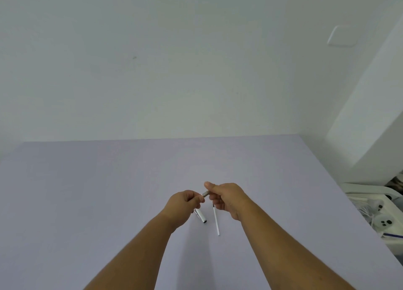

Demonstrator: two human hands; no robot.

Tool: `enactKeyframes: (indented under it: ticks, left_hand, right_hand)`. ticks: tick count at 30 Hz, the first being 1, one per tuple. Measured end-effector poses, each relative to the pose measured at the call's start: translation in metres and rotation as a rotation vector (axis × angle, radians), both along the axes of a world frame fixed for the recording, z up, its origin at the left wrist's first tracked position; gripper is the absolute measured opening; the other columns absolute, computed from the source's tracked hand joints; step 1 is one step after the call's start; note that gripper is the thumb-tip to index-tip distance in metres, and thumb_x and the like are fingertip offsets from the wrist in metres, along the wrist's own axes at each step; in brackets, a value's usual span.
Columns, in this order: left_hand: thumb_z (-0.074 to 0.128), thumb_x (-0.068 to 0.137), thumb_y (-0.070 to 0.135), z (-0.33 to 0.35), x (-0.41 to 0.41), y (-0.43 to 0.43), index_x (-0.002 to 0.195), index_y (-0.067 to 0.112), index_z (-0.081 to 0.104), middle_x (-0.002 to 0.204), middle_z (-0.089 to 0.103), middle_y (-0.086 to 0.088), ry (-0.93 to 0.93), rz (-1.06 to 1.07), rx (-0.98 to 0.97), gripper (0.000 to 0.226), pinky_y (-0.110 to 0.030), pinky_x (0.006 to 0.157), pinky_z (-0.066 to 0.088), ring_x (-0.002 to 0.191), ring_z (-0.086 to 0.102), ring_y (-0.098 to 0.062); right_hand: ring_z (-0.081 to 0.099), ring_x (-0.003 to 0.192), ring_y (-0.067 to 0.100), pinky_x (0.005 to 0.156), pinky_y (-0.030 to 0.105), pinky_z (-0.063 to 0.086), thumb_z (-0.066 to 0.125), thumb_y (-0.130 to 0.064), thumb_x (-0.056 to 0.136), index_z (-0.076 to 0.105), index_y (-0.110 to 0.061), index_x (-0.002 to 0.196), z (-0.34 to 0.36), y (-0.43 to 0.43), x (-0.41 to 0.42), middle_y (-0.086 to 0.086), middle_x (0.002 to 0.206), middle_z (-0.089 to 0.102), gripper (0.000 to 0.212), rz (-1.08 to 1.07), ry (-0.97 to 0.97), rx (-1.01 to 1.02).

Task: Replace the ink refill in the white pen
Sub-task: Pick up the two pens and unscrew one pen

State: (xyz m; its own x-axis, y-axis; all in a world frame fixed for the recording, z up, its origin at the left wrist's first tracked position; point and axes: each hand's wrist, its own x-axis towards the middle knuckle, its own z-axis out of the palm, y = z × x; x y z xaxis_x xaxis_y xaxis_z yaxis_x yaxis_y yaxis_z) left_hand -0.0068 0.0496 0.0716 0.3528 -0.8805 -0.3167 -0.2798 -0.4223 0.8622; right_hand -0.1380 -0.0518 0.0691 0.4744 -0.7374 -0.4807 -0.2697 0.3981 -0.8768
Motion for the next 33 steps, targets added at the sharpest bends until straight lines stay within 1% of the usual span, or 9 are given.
enactKeyframes:
  ticks: [5, 7, 9, 14, 16, 19, 23, 28, 33]
  left_hand:
    - [0.056, 0.092, 0.031, 0.0002, -0.0012, -0.0028, 0.083, 0.022, 0.067, 0.074, 0.061, 0.008, -0.027, -0.006, 0.0, 0.016, -0.017, 0.062, 0.042, 0.064, 0.052, -0.006]
    - [0.057, 0.092, 0.031, 0.0005, -0.001, -0.0035, 0.081, 0.024, 0.067, 0.073, 0.061, 0.008, -0.024, -0.005, -0.006, 0.016, -0.017, 0.061, 0.042, 0.063, 0.051, -0.006]
    - [0.057, 0.091, 0.031, 0.0006, -0.0009, -0.004, 0.079, 0.025, 0.067, 0.073, 0.061, 0.008, -0.016, -0.002, -0.01, 0.017, -0.017, 0.061, 0.041, 0.063, 0.051, -0.006]
    - [0.058, 0.091, 0.032, -0.0023, -0.0015, -0.0043, 0.077, 0.027, 0.066, 0.073, 0.062, 0.009, -0.03, -0.003, -0.004, 0.017, -0.018, 0.061, 0.042, 0.064, 0.051, -0.007]
    - [0.058, 0.091, 0.032, -0.0023, -0.0015, -0.0049, 0.077, 0.028, 0.066, 0.073, 0.062, 0.009, -0.025, 0.0, -0.01, 0.017, -0.017, 0.061, 0.042, 0.064, 0.051, -0.007]
    - [0.058, 0.091, 0.032, -0.0011, -0.0027, -0.006, 0.077, 0.028, 0.066, 0.072, 0.062, 0.009, -0.026, -0.008, -0.015, 0.017, -0.017, 0.061, 0.042, 0.063, 0.051, -0.006]
    - [0.058, 0.091, 0.032, -0.001, -0.003, -0.005, 0.077, 0.026, 0.065, 0.073, 0.062, 0.008, -0.03, -0.003, -0.01, 0.016, -0.019, 0.061, 0.041, 0.064, 0.051, -0.009]
    - [0.058, 0.091, 0.031, 0.0014, -0.0027, -0.004, 0.08, 0.024, 0.065, 0.074, 0.061, 0.007, -0.02, -0.002, -0.018, 0.016, -0.02, 0.062, 0.04, 0.064, 0.049, -0.01]
    - [0.058, 0.091, 0.032, 0.002, -0.0025, -0.0029, 0.082, 0.022, 0.066, 0.074, 0.062, 0.007, -0.024, 0.004, -0.009, 0.015, -0.02, 0.061, 0.04, 0.065, 0.049, -0.011]
  right_hand:
    - [0.059, 0.07, 0.015, 0.067, 0.023, 0.053, 0.064, -0.002, 0.083, 0.068, -0.01, 0.082, -0.0004, -0.0026, -0.0022, 0.006, 0.078, 0.064, 0.009, 0.055, -0.061, -0.047]
    - [0.059, 0.067, 0.015, 0.066, 0.024, 0.053, 0.067, -0.011, 0.084, 0.069, -0.009, 0.083, 0.0018, -0.0029, -0.0023, 0.005, 0.075, 0.065, 0.002, 0.036, -0.075, -0.003]
    - [0.056, 0.061, 0.015, 0.062, 0.024, 0.052, 0.071, -0.026, 0.082, 0.068, -0.007, 0.078, 0.0015, -0.0047, -0.0019, 0.005, 0.07, 0.064, 0.02, 0.009, -0.014, -0.011]
    - [0.059, 0.07, 0.015, 0.068, 0.024, 0.053, 0.063, -0.002, 0.084, 0.068, -0.01, 0.082, 0.0012, -0.0061, -0.0031, 0.006, 0.08, 0.065, 0.009, 0.049, -0.05, -0.066]
    - [0.059, 0.069, 0.015, 0.067, 0.024, 0.054, 0.067, -0.01, 0.083, 0.068, -0.009, 0.083, 0.0028, -0.0056, -0.0025, 0.006, 0.078, 0.066, 0.001, 0.025, -0.065, -0.025]
    - [0.057, 0.06, 0.015, 0.06, 0.024, 0.054, 0.072, -0.024, 0.081, 0.068, -0.007, 0.074, 0.0015, -0.0062, -0.0028, 0.005, 0.069, 0.065, 0.019, 0.004, 0.004, -0.042]
    - [0.062, 0.075, 0.016, 0.071, 0.024, 0.054, 0.065, -0.003, 0.083, 0.068, -0.011, 0.084, 0.0004, -0.0056, -0.0033, 0.007, 0.083, 0.067, 0.009, 0.037, -0.067, -0.085]
    - [0.056, 0.061, 0.015, 0.062, 0.025, 0.053, 0.071, -0.025, 0.082, 0.067, -0.008, 0.076, 0.003, -0.0048, -0.0013, 0.005, 0.071, 0.065, 0.019, -0.002, -0.008, -0.038]
    - [0.061, 0.077, 0.017, 0.073, 0.026, 0.054, 0.064, -0.005, 0.083, 0.068, -0.014, 0.086, 0.001, -0.0043, -0.002, 0.006, 0.085, 0.067, 0.01, 0.037, -0.061, -0.083]
